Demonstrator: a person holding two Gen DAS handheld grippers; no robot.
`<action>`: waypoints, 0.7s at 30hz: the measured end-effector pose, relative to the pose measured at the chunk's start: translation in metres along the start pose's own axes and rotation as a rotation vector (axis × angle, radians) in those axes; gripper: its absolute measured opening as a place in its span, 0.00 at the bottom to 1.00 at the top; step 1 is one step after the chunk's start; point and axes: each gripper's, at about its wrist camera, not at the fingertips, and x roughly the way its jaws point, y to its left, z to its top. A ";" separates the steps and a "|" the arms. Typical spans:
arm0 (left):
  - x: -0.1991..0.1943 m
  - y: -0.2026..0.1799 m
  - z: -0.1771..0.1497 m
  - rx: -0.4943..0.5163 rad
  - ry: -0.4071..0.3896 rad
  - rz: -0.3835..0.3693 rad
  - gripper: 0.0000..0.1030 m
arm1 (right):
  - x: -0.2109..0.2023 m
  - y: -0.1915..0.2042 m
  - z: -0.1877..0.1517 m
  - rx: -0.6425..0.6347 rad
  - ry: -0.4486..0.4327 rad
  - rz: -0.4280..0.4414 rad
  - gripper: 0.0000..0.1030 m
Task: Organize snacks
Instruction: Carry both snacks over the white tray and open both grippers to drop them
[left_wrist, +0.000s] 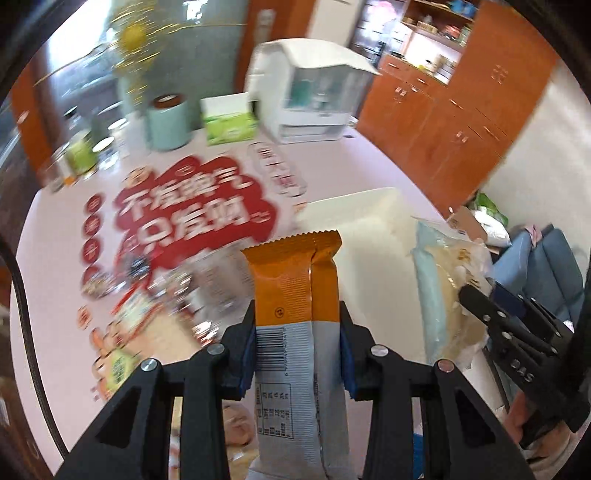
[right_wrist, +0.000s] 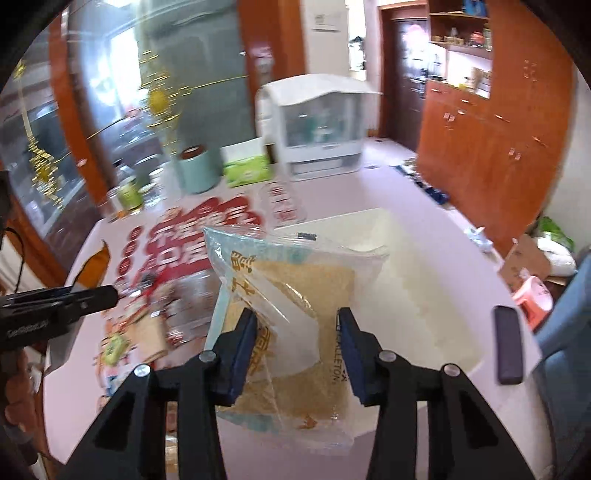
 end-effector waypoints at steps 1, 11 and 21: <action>0.011 -0.015 0.006 0.007 0.008 0.000 0.35 | 0.005 -0.016 0.004 0.009 0.005 -0.013 0.45; 0.109 -0.126 0.045 -0.002 -0.005 -0.021 0.92 | 0.050 -0.104 0.012 -0.105 0.084 -0.035 0.60; 0.104 -0.103 0.030 -0.135 -0.078 0.052 0.92 | 0.064 -0.126 0.012 -0.165 0.116 0.028 0.65</action>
